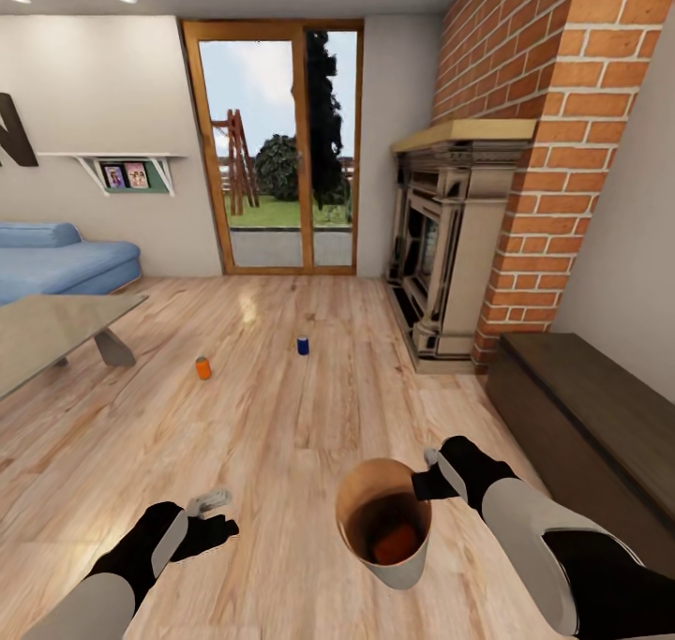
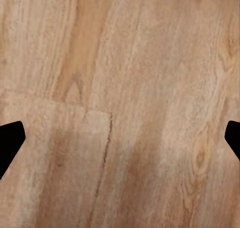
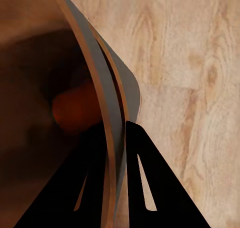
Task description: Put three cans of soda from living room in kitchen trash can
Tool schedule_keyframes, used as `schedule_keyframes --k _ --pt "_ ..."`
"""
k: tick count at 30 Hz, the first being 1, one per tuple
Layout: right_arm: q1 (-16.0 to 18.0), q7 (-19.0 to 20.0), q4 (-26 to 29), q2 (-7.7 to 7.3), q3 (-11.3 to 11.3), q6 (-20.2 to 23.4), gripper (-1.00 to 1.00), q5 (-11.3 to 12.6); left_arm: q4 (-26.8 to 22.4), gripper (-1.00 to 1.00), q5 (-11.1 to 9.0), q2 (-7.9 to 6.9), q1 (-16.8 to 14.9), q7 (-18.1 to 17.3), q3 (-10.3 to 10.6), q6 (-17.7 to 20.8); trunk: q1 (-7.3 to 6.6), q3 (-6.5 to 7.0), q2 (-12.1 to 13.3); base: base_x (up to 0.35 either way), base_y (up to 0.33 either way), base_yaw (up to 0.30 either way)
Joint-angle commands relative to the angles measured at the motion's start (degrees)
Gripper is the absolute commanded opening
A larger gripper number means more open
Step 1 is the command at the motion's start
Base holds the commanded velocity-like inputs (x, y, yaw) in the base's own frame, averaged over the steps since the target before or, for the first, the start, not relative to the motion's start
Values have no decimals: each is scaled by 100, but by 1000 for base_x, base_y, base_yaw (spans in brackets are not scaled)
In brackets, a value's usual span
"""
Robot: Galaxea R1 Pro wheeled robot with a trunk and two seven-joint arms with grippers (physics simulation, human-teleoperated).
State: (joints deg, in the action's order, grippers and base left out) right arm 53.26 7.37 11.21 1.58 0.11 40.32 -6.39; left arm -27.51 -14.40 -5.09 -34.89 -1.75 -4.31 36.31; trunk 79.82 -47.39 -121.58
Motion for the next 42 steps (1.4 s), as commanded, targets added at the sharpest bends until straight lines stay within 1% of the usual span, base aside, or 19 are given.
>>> schedule_keyframes --k 1,8,16,23,42 --pt "2 23 4 2 -36 3 -100 68 1 100 0 0 0 0 0 -1 0 1 0 283 171 0" --pt "0 27 4 34 -30 3 -100 68 1 100 -1 -1 0 -22 -3 -1 0 0 0 287 183 0" --pt "2 35 4 21 -28 10 -100 68 1 100 -2 -1 0 -26 -5 -9 0 -17 0 292 194 0" --pt "1 37 4 10 -26 11 -100 68 4 100 14 -1 0 -33 1 -185 0 -38 0 322 132 0" --pt "1 37 4 9 -19 11 -100 68 6 100 -9 -1 0 -45 8 -228 0 -145 0 282 211 0"
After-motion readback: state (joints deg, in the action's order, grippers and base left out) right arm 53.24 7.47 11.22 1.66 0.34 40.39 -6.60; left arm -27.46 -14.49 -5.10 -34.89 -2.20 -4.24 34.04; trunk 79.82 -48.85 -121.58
